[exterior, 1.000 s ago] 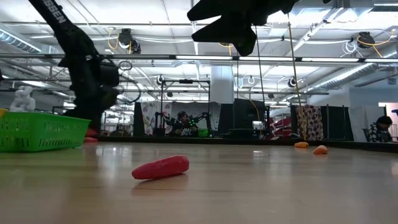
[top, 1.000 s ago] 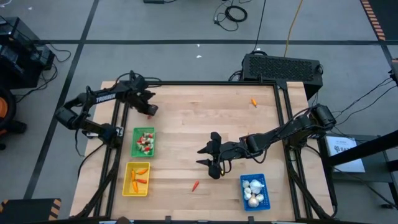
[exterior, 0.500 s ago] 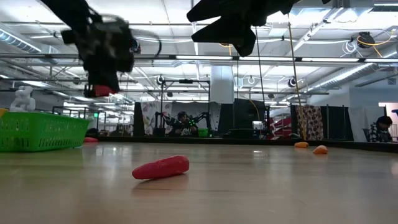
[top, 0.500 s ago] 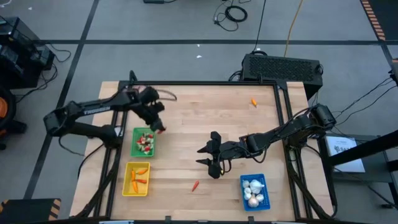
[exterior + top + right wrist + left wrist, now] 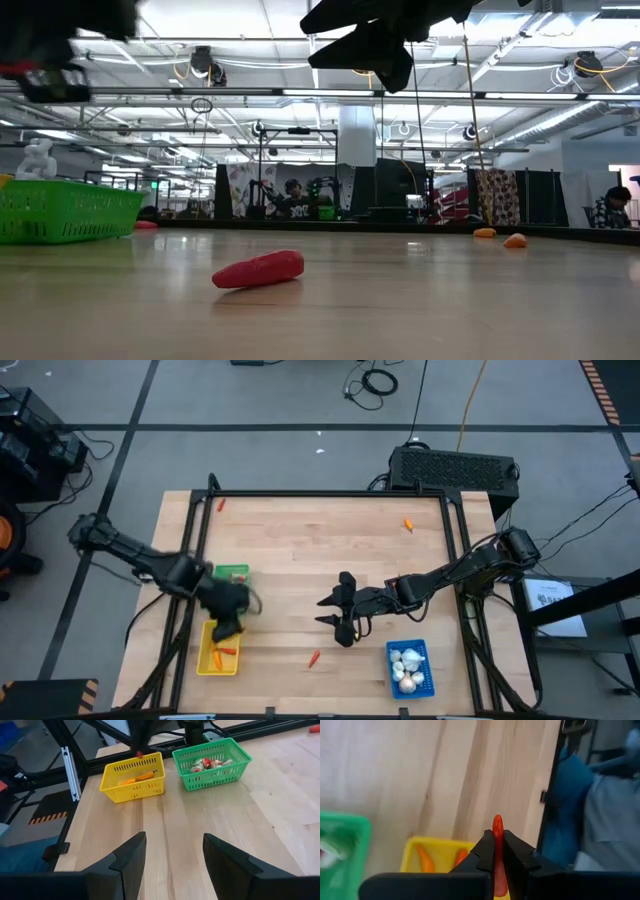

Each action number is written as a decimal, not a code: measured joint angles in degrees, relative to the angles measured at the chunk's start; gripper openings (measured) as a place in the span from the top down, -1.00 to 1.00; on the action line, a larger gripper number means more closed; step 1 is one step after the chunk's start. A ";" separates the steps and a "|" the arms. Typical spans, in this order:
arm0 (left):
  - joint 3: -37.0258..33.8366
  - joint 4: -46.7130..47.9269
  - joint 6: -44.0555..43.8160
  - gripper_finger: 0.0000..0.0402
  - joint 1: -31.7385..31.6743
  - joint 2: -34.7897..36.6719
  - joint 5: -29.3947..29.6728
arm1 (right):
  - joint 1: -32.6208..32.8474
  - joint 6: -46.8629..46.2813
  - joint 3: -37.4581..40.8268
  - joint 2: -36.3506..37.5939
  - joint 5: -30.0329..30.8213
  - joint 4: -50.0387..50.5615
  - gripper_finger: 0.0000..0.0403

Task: Sort produce into baskets
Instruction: Put the red chili pepper into the yellow bin

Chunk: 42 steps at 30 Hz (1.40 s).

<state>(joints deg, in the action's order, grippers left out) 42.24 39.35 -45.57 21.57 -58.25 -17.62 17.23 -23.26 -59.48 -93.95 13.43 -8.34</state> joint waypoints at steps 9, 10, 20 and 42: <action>-0.07 0.26 -6.61 0.87 13.99 -1.79 7.65 | 0.00 -0.11 0.00 0.00 0.00 -0.25 0.07; -0.07 0.26 -6.60 0.87 14.74 -1.97 7.94 | 0.00 -0.11 0.00 0.00 0.00 -0.33 0.07; -0.09 6.79 -4.67 0.52 18.44 -3.92 16.98 | 0.00 0.00 0.00 0.00 0.00 -0.30 0.07; -0.13 9.21 12.69 0.28 -14.03 -4.28 39.17 | -0.35 0.56 0.00 0.00 4.20 -0.71 0.07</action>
<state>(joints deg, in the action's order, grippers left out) 42.11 48.56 -32.88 7.54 -62.52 21.56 16.88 -22.70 -59.48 -93.95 17.63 -9.05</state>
